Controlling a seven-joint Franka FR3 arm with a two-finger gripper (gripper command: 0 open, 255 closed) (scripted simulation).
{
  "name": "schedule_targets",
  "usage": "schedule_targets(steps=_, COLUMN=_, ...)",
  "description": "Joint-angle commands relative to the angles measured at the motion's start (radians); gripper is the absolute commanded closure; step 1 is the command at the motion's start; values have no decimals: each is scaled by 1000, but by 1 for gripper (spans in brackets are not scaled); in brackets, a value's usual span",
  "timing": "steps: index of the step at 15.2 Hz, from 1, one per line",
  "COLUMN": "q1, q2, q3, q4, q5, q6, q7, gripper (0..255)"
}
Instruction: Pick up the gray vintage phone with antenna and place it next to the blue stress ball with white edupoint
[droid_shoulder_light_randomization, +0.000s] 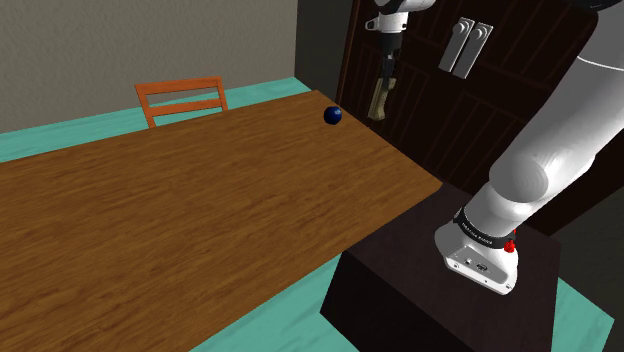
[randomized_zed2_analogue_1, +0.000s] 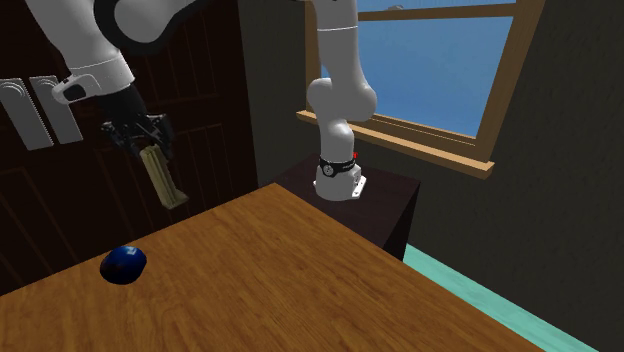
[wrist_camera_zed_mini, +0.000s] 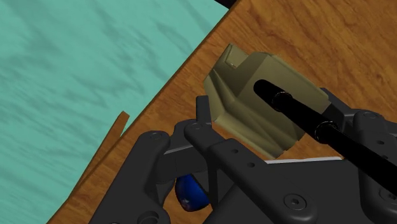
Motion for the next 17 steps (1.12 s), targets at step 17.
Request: schedule_targets(steps=17, q1=-2, q2=74, q3=1, q4=-95, q5=5, q6=169, q7=5, gripper=255)
